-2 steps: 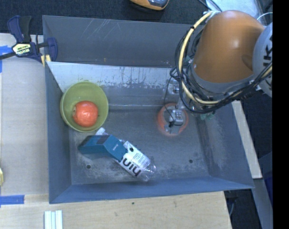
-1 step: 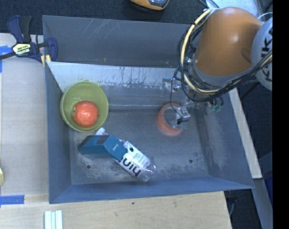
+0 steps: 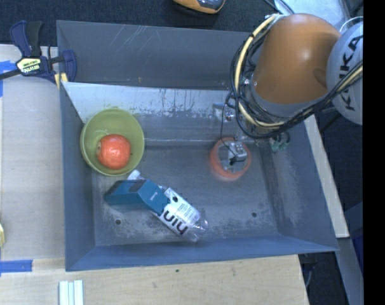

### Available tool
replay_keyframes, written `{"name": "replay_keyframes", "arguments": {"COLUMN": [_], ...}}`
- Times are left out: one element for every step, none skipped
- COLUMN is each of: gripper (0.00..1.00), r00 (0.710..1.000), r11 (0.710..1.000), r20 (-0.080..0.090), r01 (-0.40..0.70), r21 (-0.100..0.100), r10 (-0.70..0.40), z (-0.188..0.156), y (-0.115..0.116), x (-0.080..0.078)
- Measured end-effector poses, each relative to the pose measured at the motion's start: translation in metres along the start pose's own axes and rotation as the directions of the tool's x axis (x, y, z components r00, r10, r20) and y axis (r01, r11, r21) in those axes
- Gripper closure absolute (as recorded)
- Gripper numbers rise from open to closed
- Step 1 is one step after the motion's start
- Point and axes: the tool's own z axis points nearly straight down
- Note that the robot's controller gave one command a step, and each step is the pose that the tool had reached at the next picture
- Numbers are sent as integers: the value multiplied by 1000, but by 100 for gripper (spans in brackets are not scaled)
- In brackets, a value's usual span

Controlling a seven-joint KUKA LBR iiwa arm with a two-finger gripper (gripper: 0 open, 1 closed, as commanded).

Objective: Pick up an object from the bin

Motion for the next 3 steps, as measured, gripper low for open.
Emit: {"name": "replay_keyframes", "arguments": {"gripper": [0,0,0], "r00": [1000,999,1000], "r11": [1000,999,1000], "r20": [7,10,14], "r01": [14,37,27], "r21": [1,1,-1], "r10": [-14,-37,-27], "z": [16,-67,-65], "y": [-5,22,18], "x": [-8,-47,-45]}}
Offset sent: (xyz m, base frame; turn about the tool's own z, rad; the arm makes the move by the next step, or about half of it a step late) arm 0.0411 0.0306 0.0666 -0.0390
